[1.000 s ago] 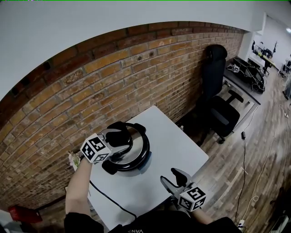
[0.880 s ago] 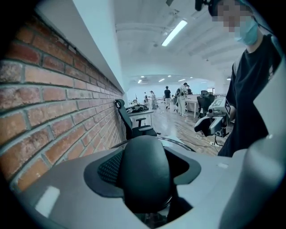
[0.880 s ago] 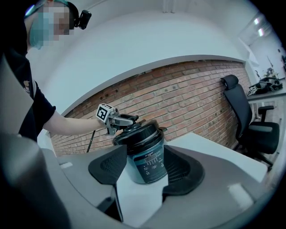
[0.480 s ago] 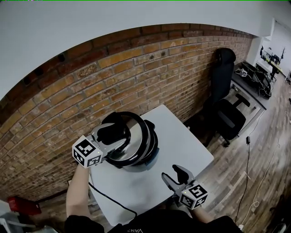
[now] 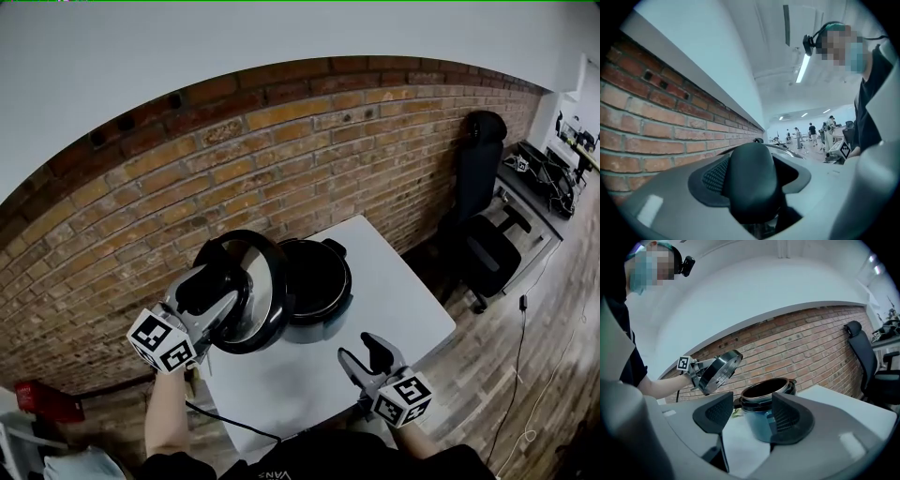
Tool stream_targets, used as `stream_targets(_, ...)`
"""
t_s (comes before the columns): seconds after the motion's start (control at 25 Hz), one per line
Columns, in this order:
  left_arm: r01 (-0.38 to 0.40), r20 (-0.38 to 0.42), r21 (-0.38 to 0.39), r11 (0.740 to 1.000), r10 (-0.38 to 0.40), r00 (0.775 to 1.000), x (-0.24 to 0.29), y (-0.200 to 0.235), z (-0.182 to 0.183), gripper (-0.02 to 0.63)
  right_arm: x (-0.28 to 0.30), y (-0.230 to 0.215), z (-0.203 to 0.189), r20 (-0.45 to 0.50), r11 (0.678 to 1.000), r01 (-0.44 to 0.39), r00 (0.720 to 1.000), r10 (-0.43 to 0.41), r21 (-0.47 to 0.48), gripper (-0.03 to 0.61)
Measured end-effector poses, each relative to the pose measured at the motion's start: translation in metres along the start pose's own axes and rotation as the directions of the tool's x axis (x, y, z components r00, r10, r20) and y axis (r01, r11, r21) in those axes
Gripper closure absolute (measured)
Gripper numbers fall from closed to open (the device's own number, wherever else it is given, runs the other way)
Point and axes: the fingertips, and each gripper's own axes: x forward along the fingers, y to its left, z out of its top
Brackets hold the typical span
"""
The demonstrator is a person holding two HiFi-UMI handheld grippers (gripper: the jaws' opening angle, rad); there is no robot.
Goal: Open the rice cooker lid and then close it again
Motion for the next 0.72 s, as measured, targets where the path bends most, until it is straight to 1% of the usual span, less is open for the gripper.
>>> stream_targets(0.2, -0.095, 0.016, -0.045, 0.994, 0.096, 0.995, -0.059, 0.003, -0.008, 0.334, 0.009, 0.024, 0.001, 0.021, 1.0, -0.027, 0.999, 0.027, -0.007, 0.33)
stream_targets(0.4, -0.173, 0.03, -0.12, 0.978, 0.177, 0.984, -0.11, -0.001, -0.027, 0.334, 0.014, 0.044, -0.007, 0.023, 0.999, -0.051, 0.998, 0.051, -0.004, 0.33)
stream_targets(0.52, -0.225, 0.037, -0.17, 0.959, 0.235, 0.971, -0.135, -0.003, -0.043, 0.334, 0.016, 0.055, -0.012, 0.01, 0.998, -0.064, 0.998, 0.064, -0.006, 0.33)
stream_targets(0.64, -0.268, 0.056, -0.236, 0.934, 0.288, 0.956, -0.158, -0.004, -0.057, 0.334, 0.018, 0.062, -0.017, -0.005, 0.997, -0.074, 0.997, 0.074, -0.011, 0.33)
stream_targets(0.72, -0.297, 0.061, -0.262, 0.918, 0.323, 0.945, -0.171, -0.008, -0.067, 0.334, 0.017, 0.065, -0.02, -0.017, 0.997, -0.079, 0.997, 0.079, -0.014, 0.33)
